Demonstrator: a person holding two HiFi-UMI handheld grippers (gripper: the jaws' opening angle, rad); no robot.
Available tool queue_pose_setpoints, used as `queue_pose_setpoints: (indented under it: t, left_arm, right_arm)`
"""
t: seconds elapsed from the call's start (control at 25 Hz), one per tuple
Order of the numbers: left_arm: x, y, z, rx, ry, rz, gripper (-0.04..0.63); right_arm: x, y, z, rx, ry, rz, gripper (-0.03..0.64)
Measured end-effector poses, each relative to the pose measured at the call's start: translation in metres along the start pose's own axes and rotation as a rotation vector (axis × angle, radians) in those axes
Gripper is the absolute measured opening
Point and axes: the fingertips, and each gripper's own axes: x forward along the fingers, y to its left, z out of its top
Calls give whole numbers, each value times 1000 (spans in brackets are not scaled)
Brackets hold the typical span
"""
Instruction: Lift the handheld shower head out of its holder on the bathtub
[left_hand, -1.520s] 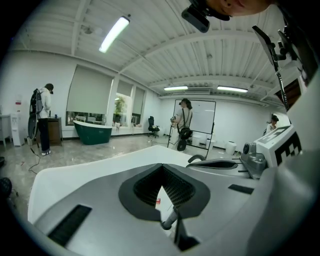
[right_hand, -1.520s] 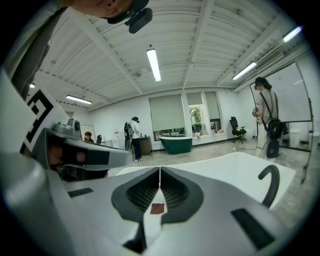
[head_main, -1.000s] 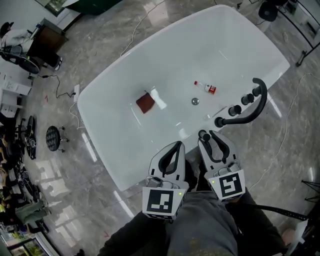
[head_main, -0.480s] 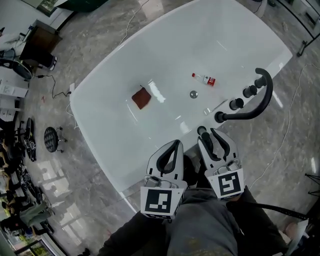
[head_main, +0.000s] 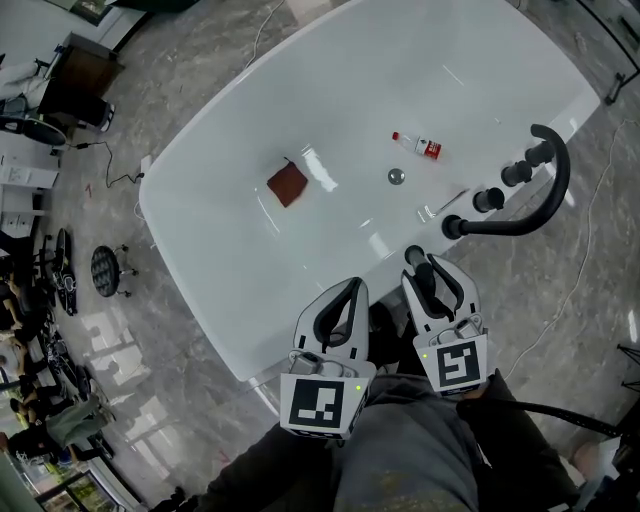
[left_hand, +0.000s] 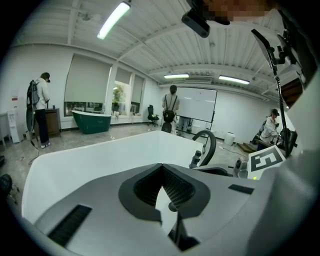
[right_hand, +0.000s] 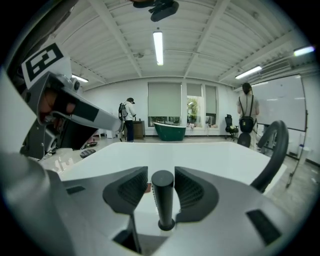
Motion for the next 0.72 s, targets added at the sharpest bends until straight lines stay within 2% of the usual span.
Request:
queue_pose_setpoints:
  t: [0.2,0.72]
  left_arm:
    - [0,7,-3,1,2,7,3]
    - [9,10,-20,7,29,6,3]
  right_arm:
    - [6,-3,-14,-4,38,-30,155]
    - [16,-8,-34,-13,54,-62,154]
